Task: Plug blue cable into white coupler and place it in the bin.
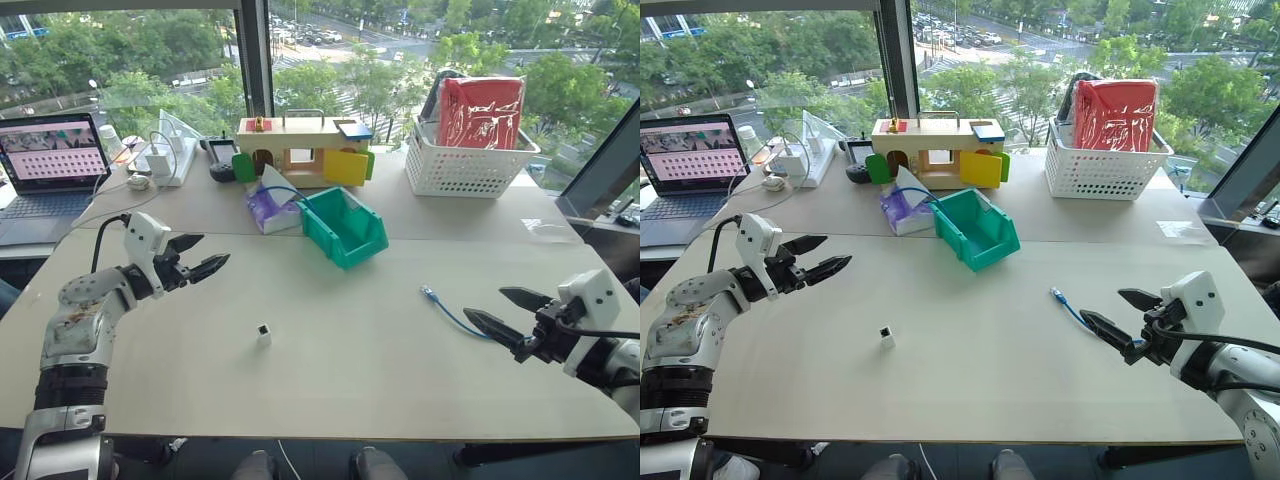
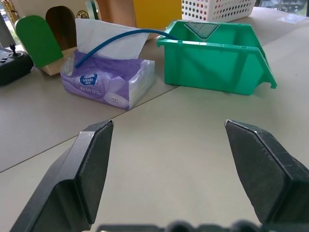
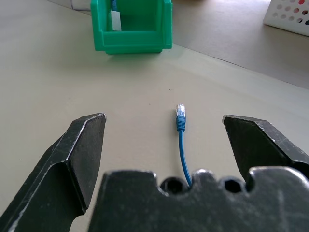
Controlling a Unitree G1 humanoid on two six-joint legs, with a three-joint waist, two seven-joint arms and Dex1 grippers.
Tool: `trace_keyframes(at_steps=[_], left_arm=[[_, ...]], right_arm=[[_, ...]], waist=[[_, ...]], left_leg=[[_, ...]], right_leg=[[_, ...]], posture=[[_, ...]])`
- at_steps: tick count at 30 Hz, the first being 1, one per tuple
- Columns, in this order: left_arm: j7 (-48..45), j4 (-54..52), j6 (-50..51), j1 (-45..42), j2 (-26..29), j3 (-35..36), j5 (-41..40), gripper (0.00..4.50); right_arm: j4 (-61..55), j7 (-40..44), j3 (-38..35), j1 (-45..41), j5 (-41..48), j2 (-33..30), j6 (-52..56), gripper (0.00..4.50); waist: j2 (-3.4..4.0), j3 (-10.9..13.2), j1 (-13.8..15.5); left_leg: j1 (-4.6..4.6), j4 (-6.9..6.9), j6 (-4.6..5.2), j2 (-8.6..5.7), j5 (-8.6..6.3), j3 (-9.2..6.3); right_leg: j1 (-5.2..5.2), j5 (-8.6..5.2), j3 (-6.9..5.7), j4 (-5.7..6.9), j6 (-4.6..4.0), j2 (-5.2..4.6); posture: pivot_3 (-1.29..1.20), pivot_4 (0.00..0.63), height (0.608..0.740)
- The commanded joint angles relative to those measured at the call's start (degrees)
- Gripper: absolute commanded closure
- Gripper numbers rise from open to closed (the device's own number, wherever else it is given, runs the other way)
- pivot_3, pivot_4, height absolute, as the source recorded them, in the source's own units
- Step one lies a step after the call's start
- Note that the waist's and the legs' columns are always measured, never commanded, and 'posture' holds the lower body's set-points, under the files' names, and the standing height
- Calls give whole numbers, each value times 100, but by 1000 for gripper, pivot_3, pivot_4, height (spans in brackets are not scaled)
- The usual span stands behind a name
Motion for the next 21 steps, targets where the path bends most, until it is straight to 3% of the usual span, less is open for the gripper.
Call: trace_keyframes(at_steps=[1, 5, 10, 17, 21], left_arm=[[-310, -104, -35, -149, 104, 191, -308, 529], [-1366, -944, 1400, -201, 583, 50, -1375, 529], [-1494, -1636, 2258, -217, 814, 80, -2006, 529], [-1417, -2231, 2562, 268, 916, 187, -2233, 529], [-1373, -2391, 2589, 343, 935, 222, -2266, 529]], right_arm=[[-162, 27, -207, -41, 73, -68, -16, 17], [-196, -24, 342, -351, 0, -363, 443, 17], [472, -192, 1444, -1142, -668, -453, 575, 17], [1887, -102, 2517, -2274, -1470, -178, 273, 17], [2910, -182, 2771, -3010, -1921, 147, 1, 17]], waist=[[0, 0, 3], [-2, 2, -25], [-2, 2, -38], [-2, 5, -36], [-2, 9, -49]], left_leg=[[0, 0, 0, 0, 0, 0], [-4, 3, 0, 2, 0, 0], [1, 6, 0, 5, 0, -1], [-4, 7, 2, 2, -1, -2], [-5, 13, 2, 3, 0, -2]], right_leg=[[0, 0, 0, 0, 0, 0], [-4, -1, -1, 3, -1, 1], [-1, -4, -2, 4, -5, 3], [-5, -5, -1, 4, -5, 3], [-5, -4, -1, 5, -6, 4]], posture=[[0, 150, 740], [0, 150, 740], [0, 150, 740], [0, 150, 740], [0, 150, 740]])
